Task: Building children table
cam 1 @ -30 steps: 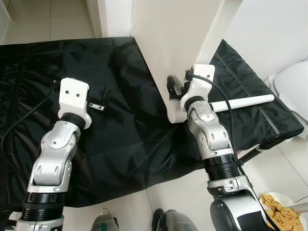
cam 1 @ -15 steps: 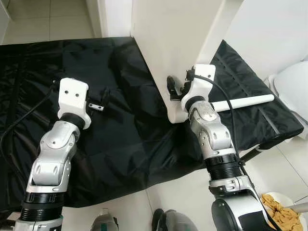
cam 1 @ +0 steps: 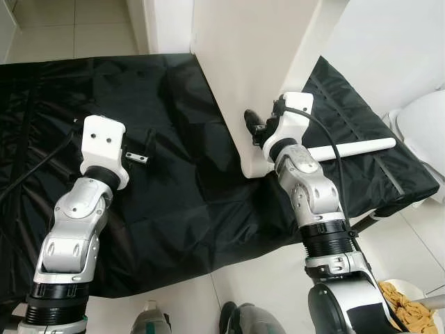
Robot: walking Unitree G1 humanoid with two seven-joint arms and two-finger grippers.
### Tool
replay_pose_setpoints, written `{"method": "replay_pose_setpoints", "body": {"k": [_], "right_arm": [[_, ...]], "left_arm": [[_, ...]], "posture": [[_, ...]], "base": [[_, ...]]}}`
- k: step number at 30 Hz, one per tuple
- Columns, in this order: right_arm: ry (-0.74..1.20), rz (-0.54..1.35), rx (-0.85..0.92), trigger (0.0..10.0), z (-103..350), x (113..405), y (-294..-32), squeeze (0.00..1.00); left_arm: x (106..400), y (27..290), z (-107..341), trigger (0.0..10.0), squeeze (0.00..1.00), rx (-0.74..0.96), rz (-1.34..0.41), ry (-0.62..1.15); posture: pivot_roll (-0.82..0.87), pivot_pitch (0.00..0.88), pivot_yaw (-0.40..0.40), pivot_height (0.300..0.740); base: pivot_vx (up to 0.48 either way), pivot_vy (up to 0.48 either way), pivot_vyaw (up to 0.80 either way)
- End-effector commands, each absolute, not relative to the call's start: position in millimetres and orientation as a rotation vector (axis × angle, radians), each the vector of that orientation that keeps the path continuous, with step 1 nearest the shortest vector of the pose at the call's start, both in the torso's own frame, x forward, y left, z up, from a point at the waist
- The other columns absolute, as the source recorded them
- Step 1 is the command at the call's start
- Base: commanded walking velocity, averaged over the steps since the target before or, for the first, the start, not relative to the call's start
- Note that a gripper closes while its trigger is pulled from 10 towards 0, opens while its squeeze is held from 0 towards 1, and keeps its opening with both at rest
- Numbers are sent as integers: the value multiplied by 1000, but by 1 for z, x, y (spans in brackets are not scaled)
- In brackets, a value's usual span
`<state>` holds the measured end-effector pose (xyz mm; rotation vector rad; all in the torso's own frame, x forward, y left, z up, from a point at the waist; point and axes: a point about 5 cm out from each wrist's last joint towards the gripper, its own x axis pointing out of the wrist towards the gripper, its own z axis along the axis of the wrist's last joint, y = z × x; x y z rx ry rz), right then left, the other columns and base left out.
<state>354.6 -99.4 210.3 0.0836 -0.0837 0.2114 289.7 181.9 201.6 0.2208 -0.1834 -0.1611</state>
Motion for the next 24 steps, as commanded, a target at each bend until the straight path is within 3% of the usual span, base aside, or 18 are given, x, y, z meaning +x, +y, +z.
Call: {"method": "replay_pose_setpoints", "body": {"k": [1, 2, 24], "right_arm": [[-93, 223, 71, 4196, 214, 352, -99, 0], [-100, 232, 70, 10000, 214, 351, -97, 0], [-124, 416, 81, 10000, 205, 320, -58, 0]], "left_arm": [[288, 181, 202, 10000, 0, 227, -190, -176], [288, 181, 202, 10000, 0, 226, -190, -176], [289, 183, 203, 10000, 0, 226, -191, -173]], "posture": [[135, 104, -82, 740], [134, 106, -81, 740], [132, 116, -77, 740]], "base": [[0, 0, 0], [0, 0, 0], [0, 0, 0]]}}
